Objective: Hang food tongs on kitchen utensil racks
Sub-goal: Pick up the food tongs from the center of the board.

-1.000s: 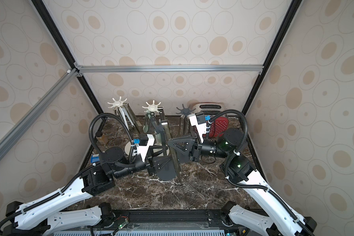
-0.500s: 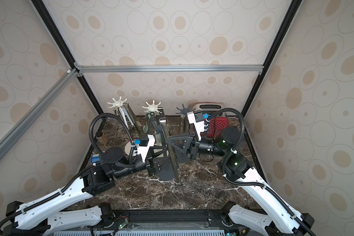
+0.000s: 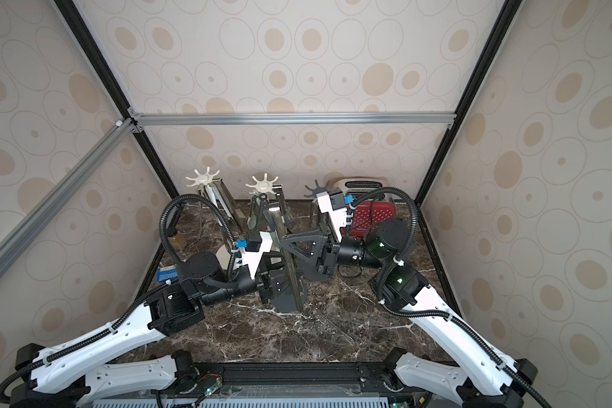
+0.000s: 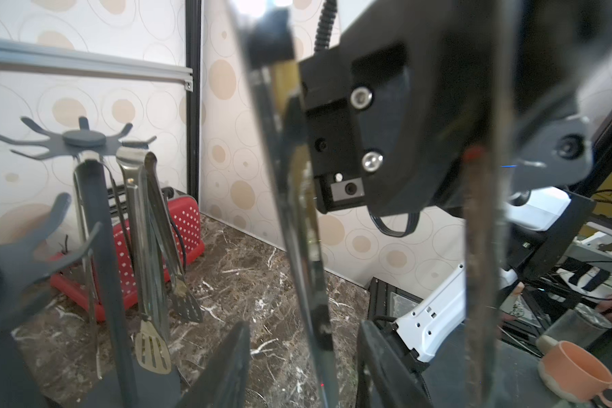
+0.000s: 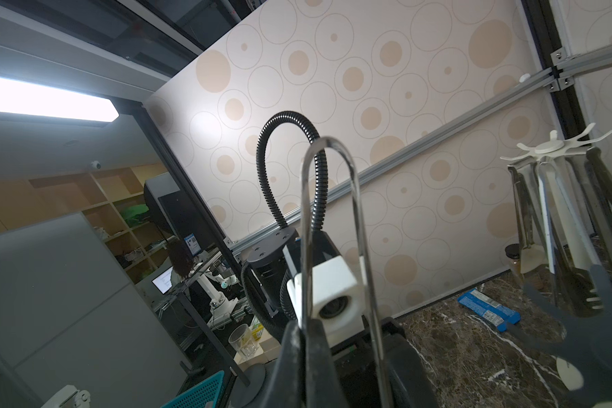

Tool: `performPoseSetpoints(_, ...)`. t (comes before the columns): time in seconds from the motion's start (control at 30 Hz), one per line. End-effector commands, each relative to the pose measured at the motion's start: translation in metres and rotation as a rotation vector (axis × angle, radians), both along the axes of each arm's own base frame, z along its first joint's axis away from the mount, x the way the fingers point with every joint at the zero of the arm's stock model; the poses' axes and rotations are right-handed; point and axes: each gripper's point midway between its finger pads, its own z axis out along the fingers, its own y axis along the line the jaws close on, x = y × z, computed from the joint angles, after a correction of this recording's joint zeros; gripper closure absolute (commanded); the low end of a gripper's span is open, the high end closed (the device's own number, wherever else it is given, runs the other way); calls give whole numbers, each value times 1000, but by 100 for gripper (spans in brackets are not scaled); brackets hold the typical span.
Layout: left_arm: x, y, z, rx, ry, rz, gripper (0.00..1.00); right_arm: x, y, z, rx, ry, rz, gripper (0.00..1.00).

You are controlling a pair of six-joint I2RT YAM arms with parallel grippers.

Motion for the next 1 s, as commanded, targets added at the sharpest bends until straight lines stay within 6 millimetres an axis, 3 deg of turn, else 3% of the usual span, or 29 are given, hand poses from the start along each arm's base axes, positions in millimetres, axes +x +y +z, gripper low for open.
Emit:
performPoseSetpoints(0.0, -7, 11, 35, -92, -76, 2, 59, -6, -2, 11, 46, -29, 7, 100)
performPoseSetpoints(0.23, -7, 13, 39, -113, -92, 9, 61, -6, -3, 6, 52, -22, -4, 100)
performPoseSetpoints(0.67, -4, 17, 35, -109, -83, 37, 100, -4, -7, 3, 56, -26, -40, 100)
performPoseSetpoints(0.8, 2, 28, 29, -82, -68, 96, 100, -2, -9, -2, 42, -25, -69, 100)
performPoseSetpoints(0.87, 6, 37, 25, -61, -58, 142, 100, -1, -11, -4, 32, -23, -85, 89)
performPoseSetpoints(0.97, 12, 51, 19, -24, -42, 213, 100, 1, -14, -9, 17, -24, -116, 63)
